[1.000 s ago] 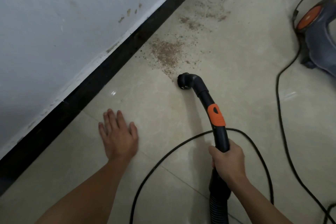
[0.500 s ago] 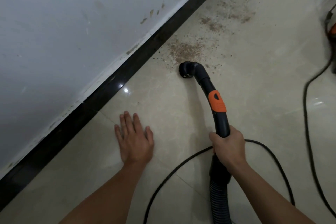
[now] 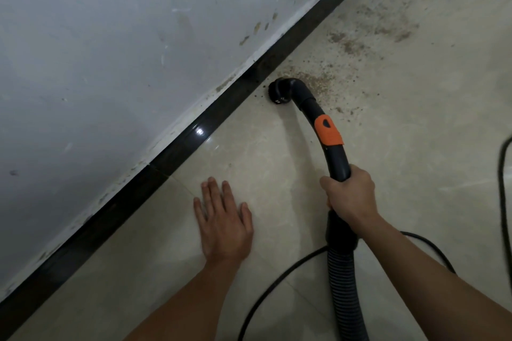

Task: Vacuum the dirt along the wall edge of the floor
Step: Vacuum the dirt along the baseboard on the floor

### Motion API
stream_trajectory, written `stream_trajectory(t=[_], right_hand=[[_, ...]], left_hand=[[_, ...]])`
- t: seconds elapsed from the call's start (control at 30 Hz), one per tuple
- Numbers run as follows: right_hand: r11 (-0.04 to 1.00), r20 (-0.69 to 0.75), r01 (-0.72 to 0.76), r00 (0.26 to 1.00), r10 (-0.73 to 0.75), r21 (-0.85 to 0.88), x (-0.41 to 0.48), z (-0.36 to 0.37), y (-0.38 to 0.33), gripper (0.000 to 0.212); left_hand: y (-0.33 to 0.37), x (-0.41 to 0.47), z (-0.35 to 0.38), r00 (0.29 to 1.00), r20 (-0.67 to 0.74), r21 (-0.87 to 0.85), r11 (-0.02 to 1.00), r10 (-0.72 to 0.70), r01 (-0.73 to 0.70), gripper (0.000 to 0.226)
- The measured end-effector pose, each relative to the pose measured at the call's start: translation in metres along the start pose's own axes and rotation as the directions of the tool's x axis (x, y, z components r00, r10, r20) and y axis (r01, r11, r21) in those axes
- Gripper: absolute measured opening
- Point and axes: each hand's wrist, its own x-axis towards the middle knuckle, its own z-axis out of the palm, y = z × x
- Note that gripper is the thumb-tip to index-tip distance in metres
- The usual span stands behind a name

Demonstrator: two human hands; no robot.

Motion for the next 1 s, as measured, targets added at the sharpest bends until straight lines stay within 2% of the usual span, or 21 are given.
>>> stream_trajectory(t=[0.23,0.5,0.8,0.9,1.0], right_hand=[[0.998,0.105,0.056,0.993,-0.051,-0.04,0.014,0.0,-0.021,0.011],[0.993,0.07,0.009,0.998,-0.001,-0.116,-0.017,-0.04,0.014,0.01],[0.991,0.128,0.09,0.989,-0.077,-0.096,-0.015,0.003,-0.002,0.013],[0.994,0.103,0.046,0.994,-0.036,-0.097,-0.032,-0.012,0.015,0.013],[0.994,0.016,-0.051,0.998,0.053,-0.096,-0.063,-0.039,0.054,0.013]], left_hand=[[0.0,0.0,0.0,1.0,0.012,0.003,1.0,-0.002,0.002,0.065],[0.0,0.001,0.002,1.0,0.017,0.005,1.0,-0.002,0.001,0.065],[-0.001,0.0,0.004,1.0,0.012,0.019,1.0,0.009,-0.009,0.065],[-0.001,-0.001,0.004,1.0,0.002,0.012,1.0,0.014,-0.014,0.066],[0.0,-0.001,0.003,1.0,-0.008,-0.001,1.0,0.014,-0.014,0.066]])
